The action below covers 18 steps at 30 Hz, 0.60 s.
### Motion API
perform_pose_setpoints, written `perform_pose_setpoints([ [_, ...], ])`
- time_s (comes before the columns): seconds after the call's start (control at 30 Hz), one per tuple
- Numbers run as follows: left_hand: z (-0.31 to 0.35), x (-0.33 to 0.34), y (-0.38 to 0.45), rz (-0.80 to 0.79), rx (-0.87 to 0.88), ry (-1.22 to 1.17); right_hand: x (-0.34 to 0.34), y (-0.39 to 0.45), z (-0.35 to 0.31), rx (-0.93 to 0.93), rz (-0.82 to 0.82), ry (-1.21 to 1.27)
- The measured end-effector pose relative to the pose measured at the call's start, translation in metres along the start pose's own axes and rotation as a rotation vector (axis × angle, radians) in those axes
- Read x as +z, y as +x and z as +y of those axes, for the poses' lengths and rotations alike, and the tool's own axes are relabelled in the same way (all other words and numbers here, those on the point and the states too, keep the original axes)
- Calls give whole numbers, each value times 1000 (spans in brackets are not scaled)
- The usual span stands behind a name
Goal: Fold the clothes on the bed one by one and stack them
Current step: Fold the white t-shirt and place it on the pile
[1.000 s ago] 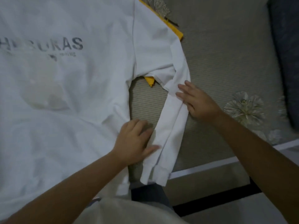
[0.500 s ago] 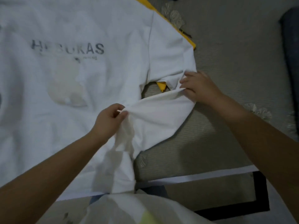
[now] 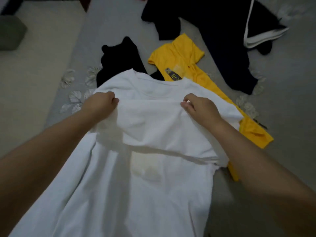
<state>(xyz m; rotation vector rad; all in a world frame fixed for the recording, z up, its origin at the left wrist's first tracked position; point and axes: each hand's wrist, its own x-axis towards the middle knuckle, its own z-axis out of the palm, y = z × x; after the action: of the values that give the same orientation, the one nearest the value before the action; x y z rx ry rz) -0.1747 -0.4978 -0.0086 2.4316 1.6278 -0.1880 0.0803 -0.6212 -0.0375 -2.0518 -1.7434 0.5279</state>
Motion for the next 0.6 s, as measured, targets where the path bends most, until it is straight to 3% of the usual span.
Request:
perform_pose_setpoints([
  [0.13,-40,12,52,118,-11,79,41,45,-3,163,-3,-301],
  [0.27,-58,66,56,90,-28,76,68,33,38,363,-103,-464],
  [0.47,-72,109,56,18,-92,-41,70,7,77,364,23,-414],
  [0.6,-77,121,58,38,-88,-54,55,20,78,345,192,-435],
])
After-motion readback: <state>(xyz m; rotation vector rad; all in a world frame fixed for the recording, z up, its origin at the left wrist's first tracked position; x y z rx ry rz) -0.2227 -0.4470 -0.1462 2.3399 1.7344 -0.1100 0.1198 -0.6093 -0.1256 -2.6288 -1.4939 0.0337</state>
